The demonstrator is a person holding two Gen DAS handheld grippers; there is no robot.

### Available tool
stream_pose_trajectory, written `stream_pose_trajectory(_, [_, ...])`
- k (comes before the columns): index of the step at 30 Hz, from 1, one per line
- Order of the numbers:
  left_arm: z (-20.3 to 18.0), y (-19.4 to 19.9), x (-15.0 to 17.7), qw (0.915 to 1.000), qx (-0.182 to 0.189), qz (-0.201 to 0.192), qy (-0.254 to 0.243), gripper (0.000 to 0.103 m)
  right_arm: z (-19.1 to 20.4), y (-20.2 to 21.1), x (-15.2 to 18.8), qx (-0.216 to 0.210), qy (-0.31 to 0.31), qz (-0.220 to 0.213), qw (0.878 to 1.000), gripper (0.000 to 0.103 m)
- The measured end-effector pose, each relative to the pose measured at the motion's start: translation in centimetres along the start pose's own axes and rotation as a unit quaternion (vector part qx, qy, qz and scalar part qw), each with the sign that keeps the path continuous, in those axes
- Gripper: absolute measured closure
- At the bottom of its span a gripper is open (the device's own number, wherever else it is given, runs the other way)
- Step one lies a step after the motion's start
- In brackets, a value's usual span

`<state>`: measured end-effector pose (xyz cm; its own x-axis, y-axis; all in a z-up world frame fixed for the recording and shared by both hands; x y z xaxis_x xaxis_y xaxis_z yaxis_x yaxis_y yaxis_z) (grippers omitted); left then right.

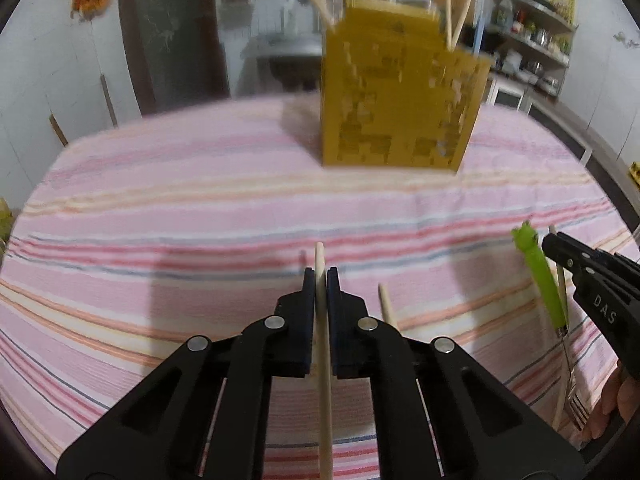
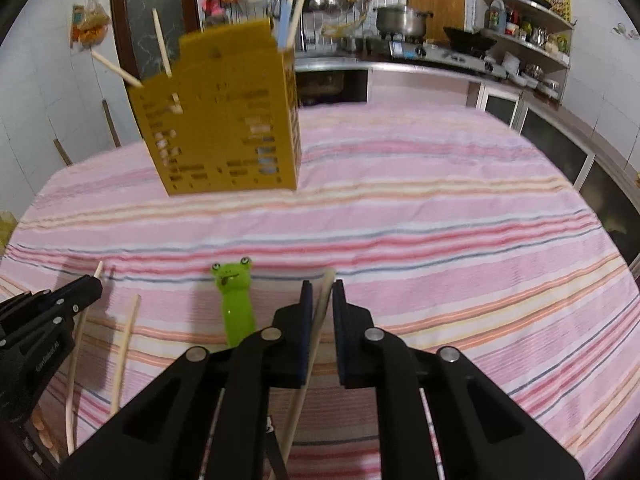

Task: Organize utensils
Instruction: 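Lift the chopstick with the right tool toward the yellow holder while the left lifts its chopstick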

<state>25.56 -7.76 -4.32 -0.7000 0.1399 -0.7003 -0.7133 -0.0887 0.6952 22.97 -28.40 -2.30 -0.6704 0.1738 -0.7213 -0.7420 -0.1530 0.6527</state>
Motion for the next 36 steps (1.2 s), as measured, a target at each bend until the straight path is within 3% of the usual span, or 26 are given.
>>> stream_pose_trajectory(8, [1.4,5.0,-1.1,0.9938,-0.002,-0.107,0.029,0.098,1.1,3.7,-1.0,-0.005,0.016,-0.077,0.997,0.094])
stream_pose_trajectory(14, [2.3,7.6,-1.6,0.9866,-0.001,-0.157,0.045,0.098,0.9,5.5,-1.4,-0.005,0.019,-0.118,0.993,0.094])
stream_pose_trajectory(21, [3.1,8.8,-1.7,0.9824,-0.002,-0.178,0.057,0.098,0.7,6.9,-1.3,-0.009,0.017,-0.149,0.989,0.095])
stream_pose_trajectory(28, [3.5,10.2,-1.9,0.9768,0.007,-0.203,0.069,0.098,0.7,9.2,-1.5,-0.015,0.028,-0.206,0.978,0.097])
stream_pose_trajectory(36, [3.9,10.5,-2.0,0.9734,0.017,-0.215,0.077,0.098,1.4,10.2,-1.2,-0.032,0.037,-0.227,0.973,0.097])
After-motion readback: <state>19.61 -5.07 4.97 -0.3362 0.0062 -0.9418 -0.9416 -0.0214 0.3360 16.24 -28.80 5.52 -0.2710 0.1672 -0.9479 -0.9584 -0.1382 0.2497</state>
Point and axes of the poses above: each gripper's, at about its wrist camera, not at the fingertips, and y roughly against the way its jaws point, z to its left, x to its underside, the point moved 2 cm from there along -y, roughly the way its jaws point, and after that the axes turned 14 degrees about -x, right-handed, at the moved point
